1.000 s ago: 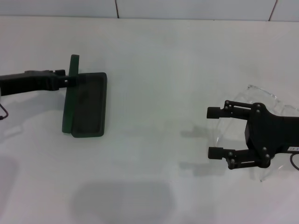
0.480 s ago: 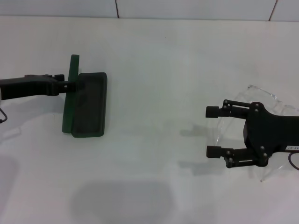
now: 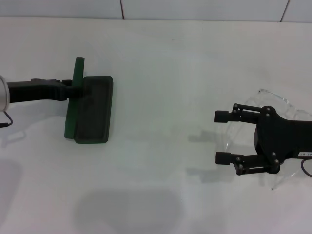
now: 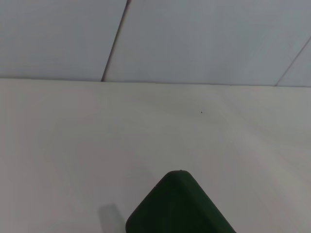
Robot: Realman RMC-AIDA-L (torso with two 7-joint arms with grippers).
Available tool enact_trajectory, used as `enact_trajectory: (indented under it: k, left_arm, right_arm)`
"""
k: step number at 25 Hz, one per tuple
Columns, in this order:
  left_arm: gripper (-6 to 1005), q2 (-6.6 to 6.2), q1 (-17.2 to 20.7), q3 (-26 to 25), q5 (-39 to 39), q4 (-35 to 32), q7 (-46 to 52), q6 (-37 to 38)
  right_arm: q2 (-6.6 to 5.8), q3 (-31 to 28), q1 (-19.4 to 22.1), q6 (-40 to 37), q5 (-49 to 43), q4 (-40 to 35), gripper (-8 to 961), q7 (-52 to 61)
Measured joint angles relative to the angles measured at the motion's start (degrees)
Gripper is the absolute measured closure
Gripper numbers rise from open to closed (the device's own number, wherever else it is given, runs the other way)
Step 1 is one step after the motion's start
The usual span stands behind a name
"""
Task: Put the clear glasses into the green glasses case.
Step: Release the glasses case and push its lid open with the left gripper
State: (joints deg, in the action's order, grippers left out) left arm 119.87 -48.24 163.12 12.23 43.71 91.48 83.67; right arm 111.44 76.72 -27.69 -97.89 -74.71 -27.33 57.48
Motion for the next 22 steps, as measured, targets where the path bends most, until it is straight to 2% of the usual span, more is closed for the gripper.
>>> enact_trajectory:
  k: [10, 22]
  left_arm:
    - [301, -0.38, -0.3, 0.0, 0.3, -0.53, 0.08, 1.16]
    - [590, -0.58, -1.25, 0.0, 1.07, -0.18, -1.75, 3.85]
  right_arm:
    - [0.0, 0.0, 0.09, 0.31, 0.01, 0.29, 128, 0.0]
    - [-0.14, 0.0, 0.1, 0.69, 0.01, 0.29, 128, 0.0]
